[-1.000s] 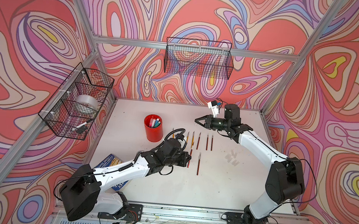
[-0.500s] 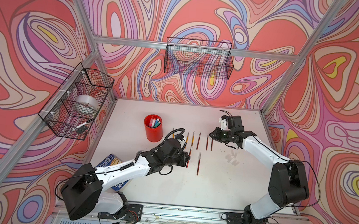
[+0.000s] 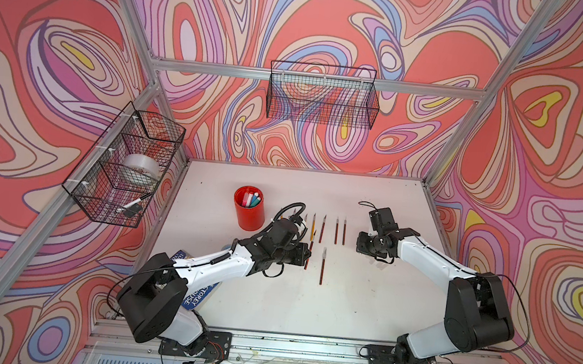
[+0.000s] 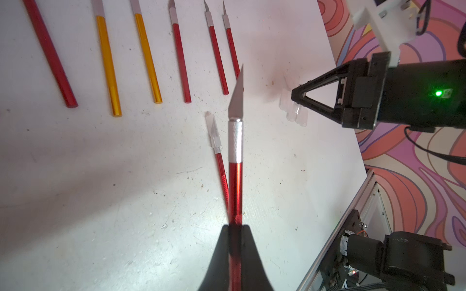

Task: Remove protective caps from carving knives
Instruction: Place the protective sleeve at the center of the board.

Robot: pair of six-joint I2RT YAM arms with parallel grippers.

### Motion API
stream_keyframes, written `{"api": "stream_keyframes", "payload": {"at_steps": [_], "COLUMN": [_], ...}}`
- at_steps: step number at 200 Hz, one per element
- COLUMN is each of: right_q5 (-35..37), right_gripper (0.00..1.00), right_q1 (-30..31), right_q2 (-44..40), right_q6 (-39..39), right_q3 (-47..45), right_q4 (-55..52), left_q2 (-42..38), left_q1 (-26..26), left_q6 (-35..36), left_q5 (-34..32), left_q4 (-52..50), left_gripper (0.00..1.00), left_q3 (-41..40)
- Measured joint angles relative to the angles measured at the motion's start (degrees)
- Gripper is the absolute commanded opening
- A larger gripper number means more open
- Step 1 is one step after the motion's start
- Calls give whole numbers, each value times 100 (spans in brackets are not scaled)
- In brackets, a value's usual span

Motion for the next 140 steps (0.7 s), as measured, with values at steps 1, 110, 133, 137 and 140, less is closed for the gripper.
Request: {"api": "stream_keyframes", "payload": {"at_steps": [1,110,133,137,140], "right_q5": [9,326,363,367,372], "right_gripper": [0,11,13,14,15], "right_q1": [0,-22,-48,-57,-63], "right_q2": [0,26,127,151,166], "right_q6": [0,46,42,42,44], "right_q3": [-4,-435,-435,-435,-435], "right_q4": [-2,-142,-144,-142,-144], "left_q2": [7,645,680,682,686], "left_q1": [0,92,92,92,92], "left_q6": [0,101,90,85,83], "left_q5": [2,254,284,289,293], "left_q4": [-2,-13,-15,-13,-13], "left_gripper": [0,0,0,0,0], "left_q3": [4,654,656,656,656]}}
